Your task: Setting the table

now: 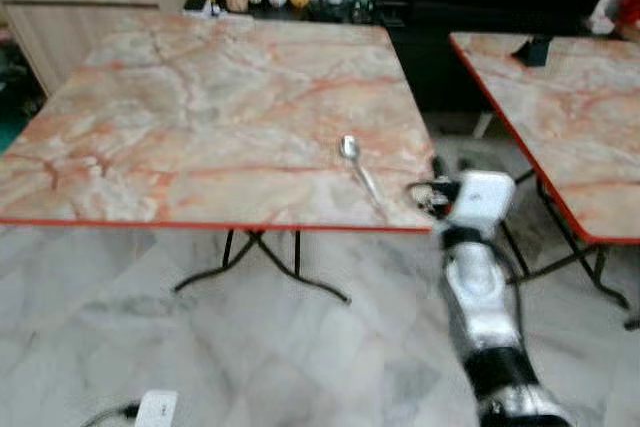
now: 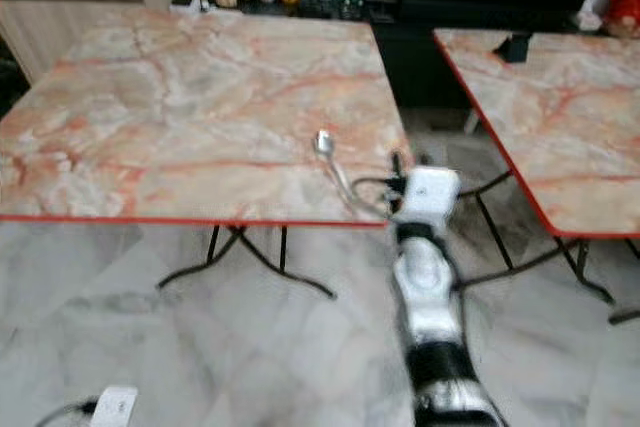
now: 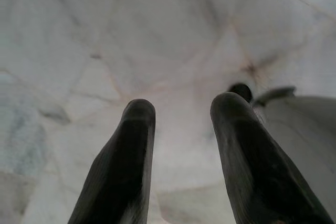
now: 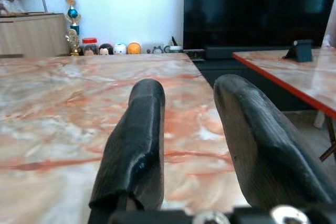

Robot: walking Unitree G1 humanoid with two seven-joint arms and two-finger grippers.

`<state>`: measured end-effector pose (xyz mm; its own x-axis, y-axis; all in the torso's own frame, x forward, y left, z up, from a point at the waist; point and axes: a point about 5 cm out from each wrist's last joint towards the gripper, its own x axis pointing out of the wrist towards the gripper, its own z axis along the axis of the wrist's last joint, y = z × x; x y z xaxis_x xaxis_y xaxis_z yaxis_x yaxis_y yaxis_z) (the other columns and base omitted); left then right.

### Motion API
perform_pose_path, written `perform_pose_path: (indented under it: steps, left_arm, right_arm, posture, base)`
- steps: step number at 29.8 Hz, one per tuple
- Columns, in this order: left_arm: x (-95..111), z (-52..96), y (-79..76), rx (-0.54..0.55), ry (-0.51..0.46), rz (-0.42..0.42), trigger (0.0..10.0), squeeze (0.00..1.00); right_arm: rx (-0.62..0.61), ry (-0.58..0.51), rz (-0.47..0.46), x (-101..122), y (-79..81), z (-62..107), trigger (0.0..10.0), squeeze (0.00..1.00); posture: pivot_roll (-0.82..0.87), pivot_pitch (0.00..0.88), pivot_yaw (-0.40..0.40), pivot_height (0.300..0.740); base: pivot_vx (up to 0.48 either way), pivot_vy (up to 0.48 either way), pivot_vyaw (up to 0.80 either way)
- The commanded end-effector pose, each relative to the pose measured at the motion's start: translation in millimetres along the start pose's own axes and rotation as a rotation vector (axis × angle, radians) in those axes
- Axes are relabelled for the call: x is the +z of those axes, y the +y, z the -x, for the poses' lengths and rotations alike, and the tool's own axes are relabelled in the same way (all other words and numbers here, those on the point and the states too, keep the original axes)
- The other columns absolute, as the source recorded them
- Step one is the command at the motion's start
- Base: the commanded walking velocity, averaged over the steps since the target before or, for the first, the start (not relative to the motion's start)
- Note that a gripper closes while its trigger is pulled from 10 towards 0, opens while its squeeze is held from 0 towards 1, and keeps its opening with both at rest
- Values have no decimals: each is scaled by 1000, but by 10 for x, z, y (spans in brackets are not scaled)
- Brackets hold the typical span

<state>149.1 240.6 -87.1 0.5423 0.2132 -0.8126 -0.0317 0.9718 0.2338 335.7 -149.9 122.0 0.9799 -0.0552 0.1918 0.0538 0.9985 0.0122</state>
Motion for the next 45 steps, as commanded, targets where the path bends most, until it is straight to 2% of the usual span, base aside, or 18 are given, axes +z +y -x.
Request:
perform_pose_path:
  steps: [1, 10, 14, 20, 31, 35, 37, 45]
  left_arm:
    - [-52, 10, -74, -15, 15, 6, 10000, 0]
    - [-71, 15, -79, -7, 20, 14, 10000, 0]
    - [-74, 16, -86, -10, 19, 18, 10000, 0]
    - [-60, 13, -89, -4, 15, -3, 10000, 0]
    - [-46, 10, -110, -15, 13, -21, 10000, 0]
    - [-55, 12, -113, -18, 14, -24, 10000, 0]
    - [-63, 14, -111, -20, 16, -27, 10000, 0]
    - [-79, 18, -110, -23, 19, -32, 10000, 0]
  right_arm:
    - [-32, -2, 11, 5, -124, -2, 10000, 0]
    - [-30, 11, 17, -29, -140, 28, 10000, 0]
    - [-14, 11, 48, -28, -141, 37, 10000, 0]
    - [-2, 17, 44, -50, -121, 60, 10000, 0]
    - [-16, 31, 33, -73, -167, 77, 10000, 0]
    - [-5, 42, 32, -93, -155, 93, 10000, 0]
    - [14, 36, 60, -85, -141, 99, 10000, 0]
    - [7, 41, 43, -93, -157, 109, 10000, 0]
  posture:
    - [36, 0, -49, 740]
    - [37, 0, -51, 740]
    - [37, 0, -53, 740]
    - [33, 0, -52, 740]
    - [27, 0, -49, 740]
    - [25, 0, -49, 740]
    - [24, 0, -49, 740]
    - [22, 0, -49, 740]
  base:
    - [0, 0, 0]
    - [0, 0, 0]
    - [0, 0, 0]
    - [179, 0, 515]
    - [44, 0, 0]
    - [180, 0, 0]
    - [240, 0, 0]
    - [241, 0, 400]
